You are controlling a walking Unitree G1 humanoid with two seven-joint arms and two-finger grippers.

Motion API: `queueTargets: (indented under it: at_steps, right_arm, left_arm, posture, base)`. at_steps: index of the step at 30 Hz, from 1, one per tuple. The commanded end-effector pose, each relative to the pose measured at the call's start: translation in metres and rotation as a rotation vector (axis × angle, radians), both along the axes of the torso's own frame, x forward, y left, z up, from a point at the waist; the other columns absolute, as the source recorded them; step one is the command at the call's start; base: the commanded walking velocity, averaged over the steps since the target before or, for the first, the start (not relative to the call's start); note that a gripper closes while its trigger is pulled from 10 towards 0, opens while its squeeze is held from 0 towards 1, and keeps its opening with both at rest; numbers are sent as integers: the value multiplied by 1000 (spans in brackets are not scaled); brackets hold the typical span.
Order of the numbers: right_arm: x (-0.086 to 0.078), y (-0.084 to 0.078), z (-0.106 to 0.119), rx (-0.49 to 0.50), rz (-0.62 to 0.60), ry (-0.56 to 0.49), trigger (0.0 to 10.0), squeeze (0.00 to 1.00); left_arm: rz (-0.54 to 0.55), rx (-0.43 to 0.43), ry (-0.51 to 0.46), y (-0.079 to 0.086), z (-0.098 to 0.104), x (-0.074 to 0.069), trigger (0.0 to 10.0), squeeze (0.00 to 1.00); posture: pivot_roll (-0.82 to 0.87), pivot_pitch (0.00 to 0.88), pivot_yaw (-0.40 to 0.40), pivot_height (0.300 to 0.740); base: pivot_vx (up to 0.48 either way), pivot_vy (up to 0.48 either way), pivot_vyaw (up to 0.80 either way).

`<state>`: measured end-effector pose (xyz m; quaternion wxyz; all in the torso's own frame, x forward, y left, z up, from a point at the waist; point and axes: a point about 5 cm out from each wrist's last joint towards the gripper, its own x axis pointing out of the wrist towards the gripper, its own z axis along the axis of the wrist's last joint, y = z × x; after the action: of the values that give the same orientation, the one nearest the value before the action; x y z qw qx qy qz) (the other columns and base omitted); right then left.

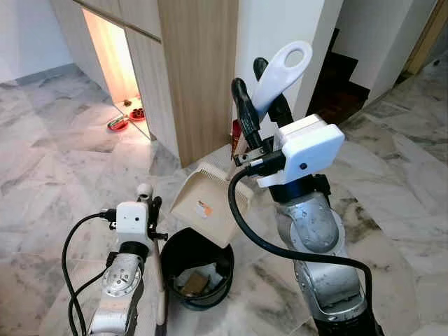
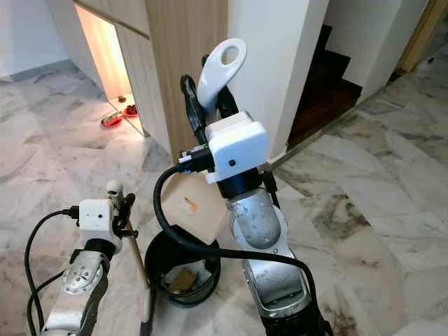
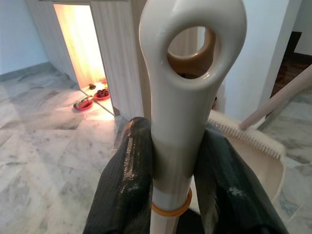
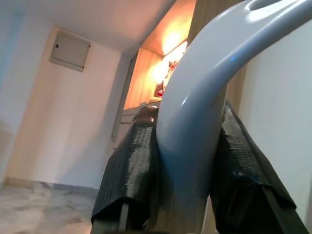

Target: Sweep floor

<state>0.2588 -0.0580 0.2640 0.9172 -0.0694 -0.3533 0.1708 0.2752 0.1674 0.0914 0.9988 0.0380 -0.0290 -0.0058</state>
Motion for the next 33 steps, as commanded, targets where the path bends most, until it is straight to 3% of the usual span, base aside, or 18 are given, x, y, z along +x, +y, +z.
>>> queueTargets:
  at_steps: [1,4,6,10,15,16,22,26,31,33]
  right_arm:
    - [-9,-6,15,3,-37,-108,10000,0]
    - [-9,-6,15,3,-37,-109,10000,0]
    - [5,-49,5,-137,-288,-107,10000,0]
    - [9,-67,3,-145,-392,-91,10000,0]
    - [11,-103,-17,-86,-568,10,10000,0]
    - [11,-115,-28,-28,-611,69,10000,0]
    - [9,-138,-55,63,-695,184,10000,0]
    - [5,-167,-96,208,-824,371,10000,0]
    - [2,-176,-112,189,-858,405,10000,0]
    - [2,-179,-129,207,-868,467,10000,0]
  left_arm:
    - [-29,-18,-54,-7,9,2,10000,0]
    - [-29,-18,-54,-7,9,2,10000,0]
    - [-31,-20,-49,-7,8,2,10000,0]
    - [-30,-22,-48,-6,8,2,10000,0]
    - [-31,-20,-45,-6,8,2,10000,0]
    - [-28,-19,-45,-4,8,2,10000,0]
    - [-21,-14,-45,-1,8,2,10000,0]
    - [-12,-8,-45,3,8,1,10000,0]
    - [-8,-5,-41,6,8,-1,10000,0]
    - [-8,-9,-22,9,3,-4,10000,0]
  posture:
    - [31,0,-22,740]
    - [31,0,-22,740]
    - [29,0,-23,740]
    - [19,0,-20,740]
    - [22,0,-16,740]
    - [17,0,-15,740]
    - [26,0,-14,740]
    - [33,0,-17,740]
    - [31,0,-13,740]
    - [33,0,-12,740]
  base:
    - [0,0,0]
    - [0,0,0]
    - [0,0,0]
    - [0,0,0]
    - [0,0,0]
    - [0,0,0]
    - [0,0,0]
    - [0,0,0]
    - [0,0,0]
    - [0,0,0]
